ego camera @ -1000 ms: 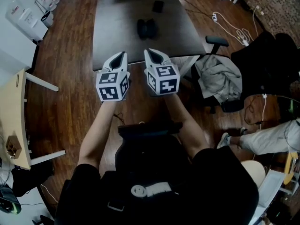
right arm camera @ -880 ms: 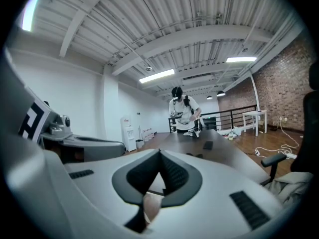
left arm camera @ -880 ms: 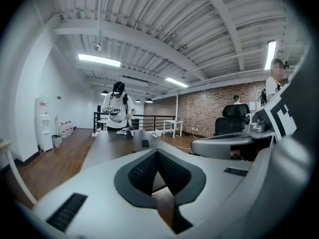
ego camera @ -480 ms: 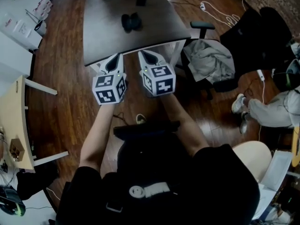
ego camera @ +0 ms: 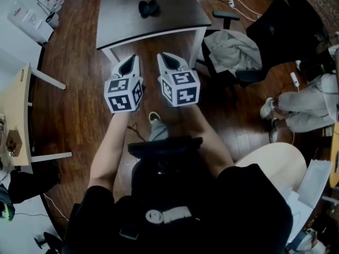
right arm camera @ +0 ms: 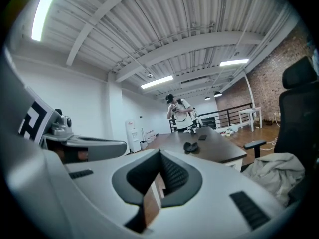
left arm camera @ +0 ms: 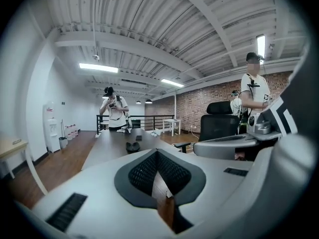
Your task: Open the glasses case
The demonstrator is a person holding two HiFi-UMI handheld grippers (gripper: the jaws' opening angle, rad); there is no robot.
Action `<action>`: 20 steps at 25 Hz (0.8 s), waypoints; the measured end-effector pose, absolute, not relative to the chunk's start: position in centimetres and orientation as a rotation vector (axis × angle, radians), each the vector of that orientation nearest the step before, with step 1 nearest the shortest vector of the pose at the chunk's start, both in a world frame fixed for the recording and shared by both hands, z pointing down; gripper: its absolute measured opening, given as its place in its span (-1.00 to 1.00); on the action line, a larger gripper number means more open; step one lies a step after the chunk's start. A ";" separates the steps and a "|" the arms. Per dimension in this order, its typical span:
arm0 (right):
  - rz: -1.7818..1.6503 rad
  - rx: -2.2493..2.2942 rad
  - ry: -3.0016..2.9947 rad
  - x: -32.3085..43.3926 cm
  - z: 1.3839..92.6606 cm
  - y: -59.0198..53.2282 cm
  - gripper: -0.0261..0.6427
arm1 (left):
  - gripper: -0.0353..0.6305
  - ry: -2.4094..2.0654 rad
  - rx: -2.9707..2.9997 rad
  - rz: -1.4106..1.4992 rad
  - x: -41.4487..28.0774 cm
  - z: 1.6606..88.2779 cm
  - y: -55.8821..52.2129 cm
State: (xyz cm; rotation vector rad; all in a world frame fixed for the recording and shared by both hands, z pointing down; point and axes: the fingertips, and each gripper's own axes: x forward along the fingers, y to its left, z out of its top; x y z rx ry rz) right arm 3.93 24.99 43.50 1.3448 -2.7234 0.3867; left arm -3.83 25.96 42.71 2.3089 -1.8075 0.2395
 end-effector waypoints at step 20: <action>0.360 1.432 -2.668 4.3 41.1 35.0 -0.91 | -0.91 -1.799 2.304 0.211 -2.4 39.5 36.0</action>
